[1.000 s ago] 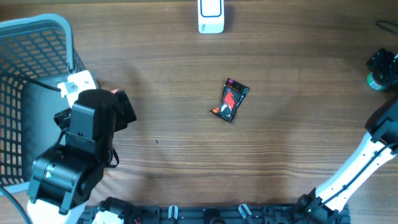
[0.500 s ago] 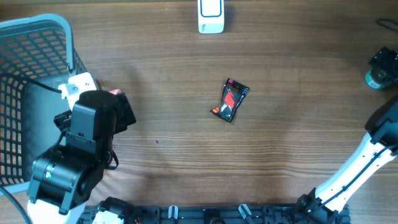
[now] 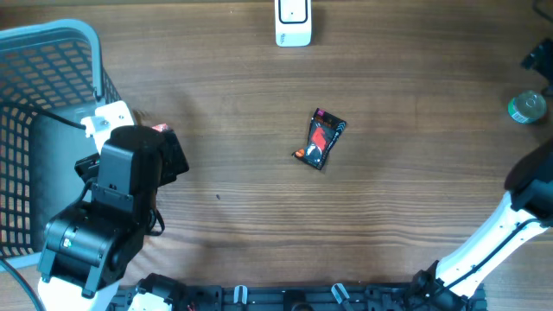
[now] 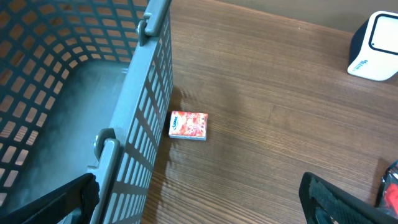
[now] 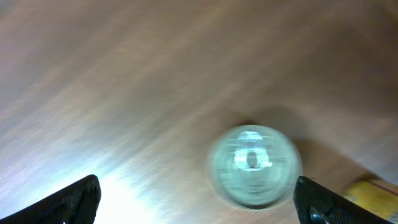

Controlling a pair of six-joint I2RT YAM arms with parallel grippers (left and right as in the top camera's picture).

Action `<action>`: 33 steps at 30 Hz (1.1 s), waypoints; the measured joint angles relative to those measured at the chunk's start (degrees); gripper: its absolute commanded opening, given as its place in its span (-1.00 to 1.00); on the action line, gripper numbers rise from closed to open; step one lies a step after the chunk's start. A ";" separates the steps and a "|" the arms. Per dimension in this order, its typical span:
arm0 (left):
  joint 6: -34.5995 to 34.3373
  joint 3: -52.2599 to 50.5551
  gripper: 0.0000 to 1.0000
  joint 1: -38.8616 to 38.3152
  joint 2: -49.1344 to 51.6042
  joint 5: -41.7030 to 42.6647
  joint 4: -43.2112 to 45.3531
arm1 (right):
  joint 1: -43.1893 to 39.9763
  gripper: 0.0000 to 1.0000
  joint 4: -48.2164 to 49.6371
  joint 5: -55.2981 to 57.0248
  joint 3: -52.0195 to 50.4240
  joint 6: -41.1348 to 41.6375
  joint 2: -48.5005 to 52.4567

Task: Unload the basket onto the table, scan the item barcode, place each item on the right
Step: 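Release the silver can off the right edge and return the right gripper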

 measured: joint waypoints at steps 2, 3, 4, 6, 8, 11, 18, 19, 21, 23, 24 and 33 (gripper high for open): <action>0.00 0.00 1.00 0.00 0.00 0.00 0.00 | 2.58 1.00 -0.11 -1.64 -0.04 -0.31 -2.12; 0.00 0.00 1.00 0.00 0.00 0.00 0.00 | 3.96 1.00 -0.26 -2.54 -0.04 -0.39 -3.30; 0.00 0.00 1.00 0.00 0.00 0.00 0.00 | 5.68 1.00 -0.70 -3.54 -0.02 -0.42 -4.66; 0.02 0.00 1.00 0.00 0.07 0.00 -0.02 | 8.55 1.00 -2.45 -5.62 -0.02 -0.42 -6.54; 0.00 0.00 1.00 0.00 0.22 0.00 -0.02 | 12.74 1.00 -4.17 -8.48 -0.02 -0.44 -8.24; 0.00 0.00 1.00 0.00 0.81 0.00 -0.02 | 18.69 1.00 -5.99 -11.04 -0.07 -0.50 -8.59; 0.00 0.00 1.00 0.00 2.05 0.26 -0.02 | 28.48 1.00 -14.25 -13.55 -0.15 0.96 -8.59; 0.02 0.00 1.00 0.00 2.23 0.52 -0.04 | 29.53 1.00 -14.88 -13.57 -0.15 1.73 -8.59; 0.00 0.00 1.00 0.00 2.58 0.92 -0.50 | 32.30 1.00 -17.16 -13.53 -0.15 4.66 -8.59; 0.00 0.00 1.00 0.00 2.69 1.09 -0.85 | 35.04 1.00 -19.61 -13.33 -0.15 8.85 -8.59; 0.00 0.00 1.00 0.00 2.69 1.11 -0.96 | 36.13 1.00 -20.33 -13.33 -0.15 10.56 -8.59; 0.00 0.00 1.00 0.00 2.69 1.36 -1.09 | 49.11 1.00 -29.53 -10.29 -0.15 30.25 -8.59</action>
